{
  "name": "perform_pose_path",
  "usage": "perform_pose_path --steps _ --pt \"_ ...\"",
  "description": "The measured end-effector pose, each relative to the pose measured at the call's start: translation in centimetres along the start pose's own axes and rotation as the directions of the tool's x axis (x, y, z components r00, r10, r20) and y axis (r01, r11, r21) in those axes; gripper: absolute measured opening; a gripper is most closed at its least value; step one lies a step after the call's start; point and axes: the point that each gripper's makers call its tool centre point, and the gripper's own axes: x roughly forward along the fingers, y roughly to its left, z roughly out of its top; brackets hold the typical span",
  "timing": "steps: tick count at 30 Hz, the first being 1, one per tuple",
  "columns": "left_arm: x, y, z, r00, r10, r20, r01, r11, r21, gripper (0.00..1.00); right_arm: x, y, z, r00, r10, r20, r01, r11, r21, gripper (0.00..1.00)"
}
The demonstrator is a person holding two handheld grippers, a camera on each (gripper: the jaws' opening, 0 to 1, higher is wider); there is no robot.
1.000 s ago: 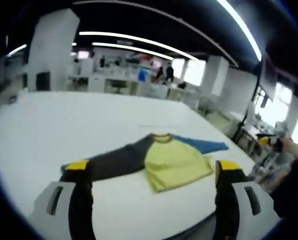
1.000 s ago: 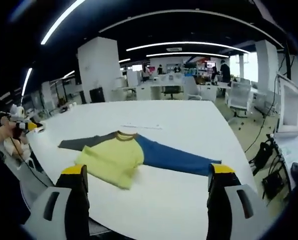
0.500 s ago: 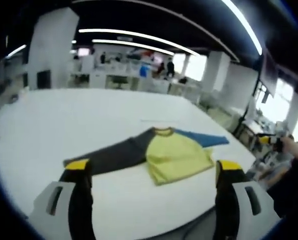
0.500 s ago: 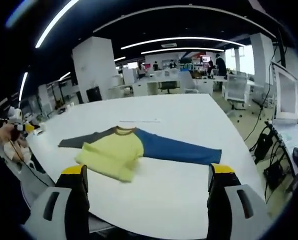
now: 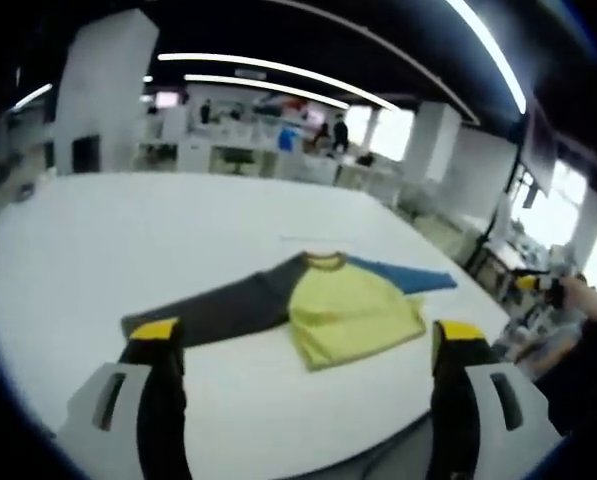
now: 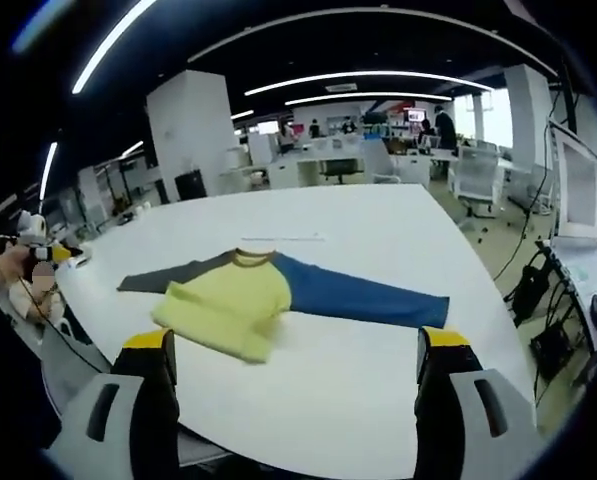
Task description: Fold the garment on the visible template until the final outline fits inside the template.
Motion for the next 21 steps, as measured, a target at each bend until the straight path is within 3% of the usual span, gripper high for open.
perform_pose_path --steps 15,21 --pt "1.6 -0.4 -0.2 1.000 -0.020 -0.015 0.020 1.000 0.002 0.97 0.9 -0.2 -0.8 1.000 -0.003 -0.017 0.004 1.000 0.020 0.95" --pt "3.3 -1.0 -0.9 0.999 -0.030 -0.041 0.031 0.999 0.014 0.91 2.1 1.1 -1.6 0.999 0.035 -0.036 -0.034 0.999 0.029 0.84"
